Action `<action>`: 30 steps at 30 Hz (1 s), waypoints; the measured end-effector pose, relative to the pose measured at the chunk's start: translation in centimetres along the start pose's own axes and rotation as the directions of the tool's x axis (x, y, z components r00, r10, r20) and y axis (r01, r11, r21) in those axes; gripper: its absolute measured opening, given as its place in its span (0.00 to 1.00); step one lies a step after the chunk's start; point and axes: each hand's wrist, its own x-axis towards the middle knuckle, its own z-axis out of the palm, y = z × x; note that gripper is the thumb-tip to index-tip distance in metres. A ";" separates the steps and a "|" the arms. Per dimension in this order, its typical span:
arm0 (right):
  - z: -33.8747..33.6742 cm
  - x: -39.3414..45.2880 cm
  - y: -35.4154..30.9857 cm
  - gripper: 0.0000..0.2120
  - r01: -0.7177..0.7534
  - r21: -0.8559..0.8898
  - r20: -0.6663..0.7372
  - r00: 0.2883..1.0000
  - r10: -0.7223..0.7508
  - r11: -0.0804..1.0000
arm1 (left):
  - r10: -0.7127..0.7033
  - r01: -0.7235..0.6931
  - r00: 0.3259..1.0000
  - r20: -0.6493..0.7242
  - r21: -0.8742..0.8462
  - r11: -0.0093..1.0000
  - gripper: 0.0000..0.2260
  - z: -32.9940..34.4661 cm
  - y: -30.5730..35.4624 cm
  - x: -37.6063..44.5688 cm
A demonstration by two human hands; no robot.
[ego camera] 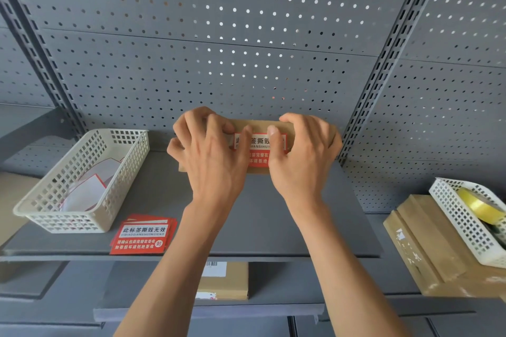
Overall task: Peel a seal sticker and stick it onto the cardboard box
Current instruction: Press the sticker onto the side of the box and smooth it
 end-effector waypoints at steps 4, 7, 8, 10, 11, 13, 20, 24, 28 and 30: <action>0.1 0.1 0.1 0.07 -0.015 0.029 -0.016 1.000 0.015 0.999 | 0.000 0.000 1.000 0.005 -0.026 1.000 0.11 -0.1 -0.1 0.0; 0.1 0.2 0.1 0.07 -0.042 0.061 -0.015 0.999 0.043 0.997 | 0.004 -0.004 1.000 0.010 -0.025 1.000 0.10 -0.1 -0.2 0.1; 0.1 0.2 0.1 0.07 -0.052 0.079 -0.013 0.998 0.053 0.996 | 0.004 -0.003 1.000 0.014 -0.027 1.000 0.10 -0.2 -0.2 0.1; 0.1 0.3 0.2 0.08 -0.075 0.120 -0.008 0.997 0.077 0.990 | 0.000 0.001 1.000 0.023 -0.047 0.999 0.08 -0.3 -0.3 0.2; 0.1 0.4 0.3 0.10 -0.087 0.138 -0.005 0.996 0.089 0.987 | 0.000 0.002 1.000 0.028 -0.058 0.998 0.08 -0.3 -0.3 0.3; 0.0 0.5 0.3 0.12 -0.098 0.162 -0.003 0.995 0.100 0.982 | 0.000 0.002 0.999 0.036 -0.065 0.998 0.07 -0.4 -0.5 0.3; -0.4 0.4 0.1 0.09 -0.066 0.134 0.016 0.998 0.064 0.989 | -0.010 0.013 0.999 0.030 -0.092 0.996 0.03 -0.8 -0.5 0.3; -0.2 0.1 -0.1 0.18 -0.014 -0.004 0.057 0.998 0.014 1.000 | 0.000 0.001 0.999 0.032 -0.039 0.999 0.16 -0.6 -0.1 0.2; -0.3 0.1 0.2 0.18 -0.009 0.040 0.050 0.999 0.007 0.999 | 0.046 -0.045 0.998 0.035 -0.035 0.998 0.19 -0.6 -0.7 0.3; -0.3 0.2 0.3 0.16 -0.020 0.066 0.064 0.998 0.015 0.998 | 0.057 -0.054 0.998 0.041 -0.056 0.997 0.16 -0.7 -1.0 0.3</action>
